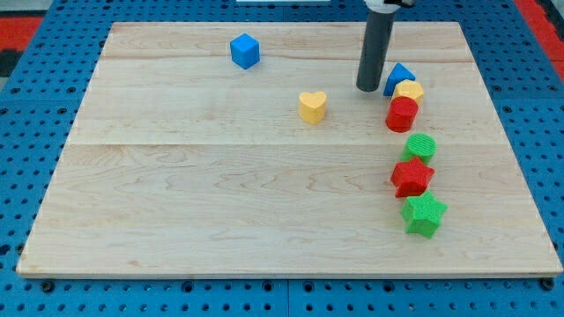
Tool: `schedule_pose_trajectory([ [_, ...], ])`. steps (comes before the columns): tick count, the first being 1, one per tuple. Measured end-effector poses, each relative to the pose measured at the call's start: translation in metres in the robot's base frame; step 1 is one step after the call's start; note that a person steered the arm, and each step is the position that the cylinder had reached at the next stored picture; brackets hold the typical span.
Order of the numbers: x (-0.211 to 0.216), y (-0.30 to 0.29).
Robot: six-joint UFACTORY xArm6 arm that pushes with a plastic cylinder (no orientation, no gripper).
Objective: Arrange the blue triangle and green circle in the vertical line
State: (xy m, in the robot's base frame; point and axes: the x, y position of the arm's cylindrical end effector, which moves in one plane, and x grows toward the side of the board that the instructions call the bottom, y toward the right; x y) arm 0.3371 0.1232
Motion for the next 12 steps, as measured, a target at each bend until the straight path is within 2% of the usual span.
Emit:
schedule_pose_trajectory([
  [1,-0.017,0.026],
  [3,-0.051,0.027],
  [4,-0.064,0.051],
  [5,-0.067,0.115],
  [6,0.010,0.158],
  [7,0.077,0.157],
  [10,0.115,0.102],
  [12,0.115,0.062],
])
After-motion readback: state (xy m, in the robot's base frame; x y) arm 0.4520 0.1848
